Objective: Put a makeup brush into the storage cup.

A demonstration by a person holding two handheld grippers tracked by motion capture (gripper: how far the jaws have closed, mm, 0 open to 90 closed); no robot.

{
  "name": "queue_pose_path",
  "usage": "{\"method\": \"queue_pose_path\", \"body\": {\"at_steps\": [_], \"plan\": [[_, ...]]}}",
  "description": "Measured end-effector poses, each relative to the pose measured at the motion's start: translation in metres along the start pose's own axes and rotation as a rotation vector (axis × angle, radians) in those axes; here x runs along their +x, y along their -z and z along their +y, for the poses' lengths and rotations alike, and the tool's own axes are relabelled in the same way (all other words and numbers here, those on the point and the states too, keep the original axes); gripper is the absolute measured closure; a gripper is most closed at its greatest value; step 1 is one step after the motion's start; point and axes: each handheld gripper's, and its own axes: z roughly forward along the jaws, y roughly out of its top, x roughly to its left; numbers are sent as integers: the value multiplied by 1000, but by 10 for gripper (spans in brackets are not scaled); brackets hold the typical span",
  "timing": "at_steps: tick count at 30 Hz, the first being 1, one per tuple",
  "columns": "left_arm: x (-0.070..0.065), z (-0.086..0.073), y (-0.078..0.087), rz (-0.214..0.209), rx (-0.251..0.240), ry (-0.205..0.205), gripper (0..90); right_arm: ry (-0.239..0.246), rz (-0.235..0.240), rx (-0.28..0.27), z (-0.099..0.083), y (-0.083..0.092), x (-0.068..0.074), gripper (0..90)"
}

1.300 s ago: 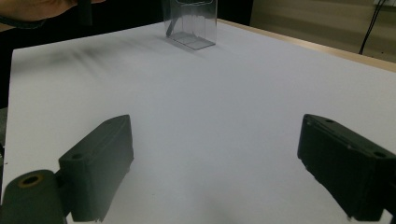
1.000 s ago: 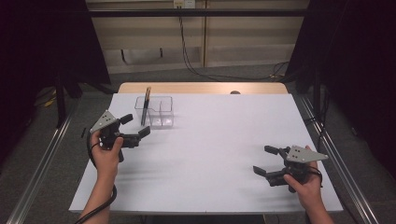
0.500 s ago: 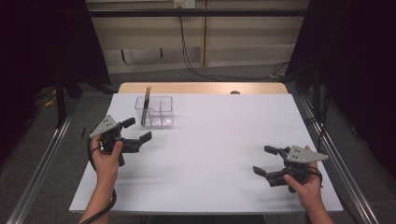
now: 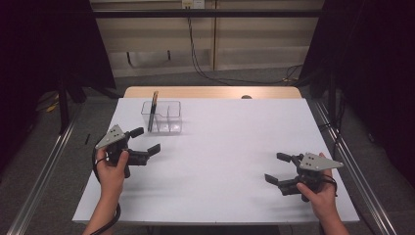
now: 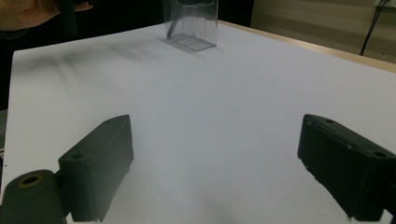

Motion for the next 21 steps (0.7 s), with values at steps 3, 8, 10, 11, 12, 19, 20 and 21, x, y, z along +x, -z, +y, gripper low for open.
{"method": "queue_pose_path", "body": {"at_steps": [3,8,10,11,12,19,20,21], "plan": [[-2,-2,0,-13,11,-8,0,0,-1,0,0,0,0,102],[-6,-2,2,-36,13,-15,0,-3,-1,2,0,0,0,102],[-7,-3,4,-48,6,-15,0,-2,1,0,0,0,0,102],[-7,-3,5,-47,11,-18,0,-2,2,0,-1,0,0,101],[-8,-4,6,-51,9,-13,0,-5,2,1,-1,0,0,101],[-9,-6,11,-58,9,-22,0,-4,1,2,-1,-1,0,101],[-8,-7,12,-65,10,-19,1,-5,2,2,-1,0,0,101],[-8,-8,13,-65,13,-21,2,-5,1,1,-1,0,0,101]]}}
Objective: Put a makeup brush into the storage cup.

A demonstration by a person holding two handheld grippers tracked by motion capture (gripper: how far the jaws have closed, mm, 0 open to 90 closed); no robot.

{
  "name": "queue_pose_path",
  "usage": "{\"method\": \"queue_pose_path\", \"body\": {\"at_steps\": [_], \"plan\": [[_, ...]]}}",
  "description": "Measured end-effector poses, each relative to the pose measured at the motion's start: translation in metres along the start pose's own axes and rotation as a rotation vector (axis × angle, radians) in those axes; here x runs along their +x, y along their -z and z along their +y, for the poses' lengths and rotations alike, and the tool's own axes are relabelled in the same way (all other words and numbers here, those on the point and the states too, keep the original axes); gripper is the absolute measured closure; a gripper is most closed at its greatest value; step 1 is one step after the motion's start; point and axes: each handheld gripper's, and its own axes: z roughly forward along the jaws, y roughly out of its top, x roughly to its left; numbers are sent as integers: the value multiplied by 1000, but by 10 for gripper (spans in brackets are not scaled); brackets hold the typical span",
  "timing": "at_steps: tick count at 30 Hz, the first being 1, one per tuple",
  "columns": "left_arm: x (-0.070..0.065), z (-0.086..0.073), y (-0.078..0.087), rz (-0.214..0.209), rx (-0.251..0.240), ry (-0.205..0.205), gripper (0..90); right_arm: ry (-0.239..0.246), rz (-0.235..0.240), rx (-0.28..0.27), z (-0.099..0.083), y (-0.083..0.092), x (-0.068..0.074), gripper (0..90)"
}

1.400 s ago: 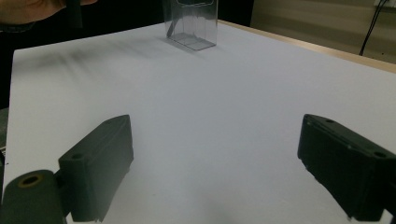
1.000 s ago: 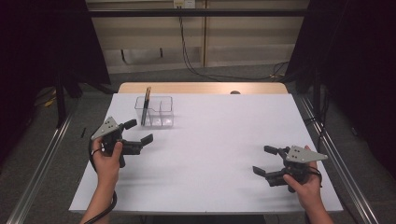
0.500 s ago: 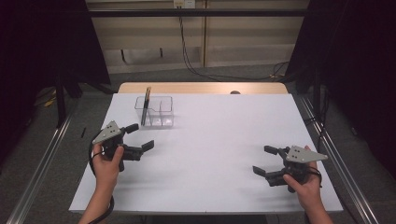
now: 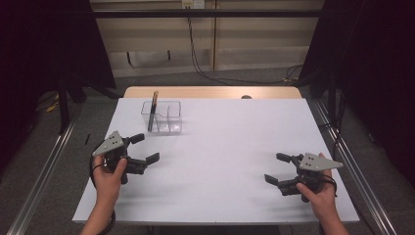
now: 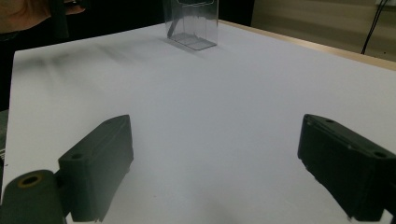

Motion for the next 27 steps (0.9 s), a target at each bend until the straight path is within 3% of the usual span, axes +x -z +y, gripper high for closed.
{"method": "queue_pose_path", "body": {"at_steps": [27], "plan": [[-6,-10,17,-2,4,-6,2,-5,-11,-16,0,4,-3,100]]}}
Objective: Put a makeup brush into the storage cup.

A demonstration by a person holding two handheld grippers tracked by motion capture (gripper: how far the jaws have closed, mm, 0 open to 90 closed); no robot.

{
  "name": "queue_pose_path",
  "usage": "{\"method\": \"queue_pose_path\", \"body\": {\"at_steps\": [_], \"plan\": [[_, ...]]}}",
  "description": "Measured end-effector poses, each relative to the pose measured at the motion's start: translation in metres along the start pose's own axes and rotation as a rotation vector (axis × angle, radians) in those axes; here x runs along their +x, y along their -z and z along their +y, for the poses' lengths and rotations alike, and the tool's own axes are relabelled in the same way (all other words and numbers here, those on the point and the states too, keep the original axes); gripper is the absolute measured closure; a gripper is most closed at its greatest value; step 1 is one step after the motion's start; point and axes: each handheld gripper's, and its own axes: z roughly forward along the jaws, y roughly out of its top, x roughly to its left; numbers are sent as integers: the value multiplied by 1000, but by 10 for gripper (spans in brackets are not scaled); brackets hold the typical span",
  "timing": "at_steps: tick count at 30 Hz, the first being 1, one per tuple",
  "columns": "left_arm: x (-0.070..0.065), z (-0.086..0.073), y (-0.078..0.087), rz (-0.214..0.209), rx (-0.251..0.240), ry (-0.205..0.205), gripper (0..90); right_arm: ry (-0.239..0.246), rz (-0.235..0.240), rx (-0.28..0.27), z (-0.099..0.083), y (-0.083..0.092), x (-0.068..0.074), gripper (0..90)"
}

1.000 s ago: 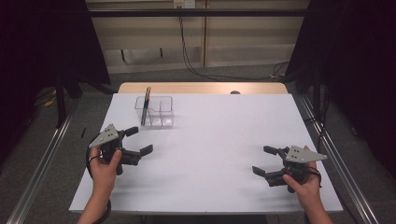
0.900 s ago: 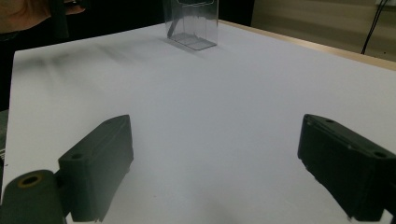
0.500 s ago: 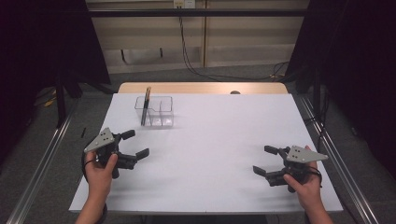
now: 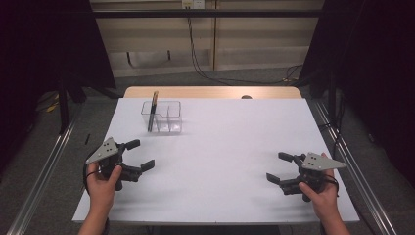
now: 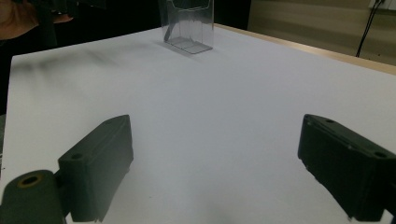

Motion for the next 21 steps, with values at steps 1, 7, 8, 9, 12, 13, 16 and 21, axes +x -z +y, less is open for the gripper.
{"method": "queue_pose_path", "body": {"at_steps": [1,7,8,9,12,13,16,21], "plan": [[-1,0,0,-1,4,-1,2,-1,1,-1,0,0,0,100],[-4,-1,1,-10,6,-9,2,-5,-5,-9,0,2,-1,97],[-5,-1,1,-9,6,-13,2,-5,-7,-10,0,2,-1,96],[-5,-1,1,-10,4,-12,2,-5,-8,-10,0,3,-1,96],[-6,-1,2,-11,15,-27,0,-6,-12,-10,0,4,-1,92],[-6,-2,2,-13,17,-28,0,-7,-15,-11,0,4,-1,92],[-7,-3,3,-11,17,-32,1,-7,-22,-11,-1,5,-2,92],[-9,-5,7,-13,12,-45,0,-8,-24,-8,-1,4,-2,90]]}}
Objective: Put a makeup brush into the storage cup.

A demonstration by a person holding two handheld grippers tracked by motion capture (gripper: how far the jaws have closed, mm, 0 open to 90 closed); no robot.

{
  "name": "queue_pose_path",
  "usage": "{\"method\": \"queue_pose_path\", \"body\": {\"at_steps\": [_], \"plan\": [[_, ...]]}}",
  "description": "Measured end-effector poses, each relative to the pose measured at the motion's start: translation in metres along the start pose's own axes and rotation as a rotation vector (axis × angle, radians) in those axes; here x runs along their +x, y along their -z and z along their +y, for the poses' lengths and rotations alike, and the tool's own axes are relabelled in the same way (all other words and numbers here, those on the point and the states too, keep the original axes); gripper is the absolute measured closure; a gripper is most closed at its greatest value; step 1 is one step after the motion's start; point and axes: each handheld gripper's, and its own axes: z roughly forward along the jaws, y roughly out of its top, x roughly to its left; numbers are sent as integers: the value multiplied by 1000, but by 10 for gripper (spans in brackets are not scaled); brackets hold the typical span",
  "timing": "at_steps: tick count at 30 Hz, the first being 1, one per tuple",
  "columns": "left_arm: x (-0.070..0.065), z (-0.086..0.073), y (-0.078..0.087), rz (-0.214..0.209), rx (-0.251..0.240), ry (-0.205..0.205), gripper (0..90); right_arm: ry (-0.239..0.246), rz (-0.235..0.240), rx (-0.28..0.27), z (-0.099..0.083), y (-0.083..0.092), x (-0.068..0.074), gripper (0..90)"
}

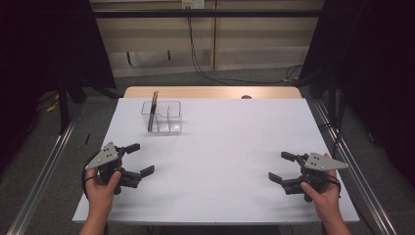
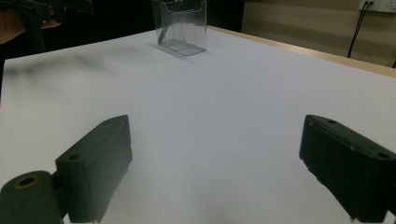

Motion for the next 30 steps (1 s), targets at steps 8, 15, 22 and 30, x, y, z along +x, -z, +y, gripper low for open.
{"method": "queue_pose_path", "body": {"at_steps": [8,15,22,30], "plan": [[-3,-2,1,1,12,-7,0,-3,-11,9,-2,0,-1,67],[-3,-3,1,-4,14,-16,0,-7,-23,6,-3,2,-2,51],[-3,-3,2,-9,16,-23,0,-8,-32,6,-5,6,-3,48],[-2,-4,3,-5,14,-25,0,-16,-36,-1,-5,7,-5,48]]}}
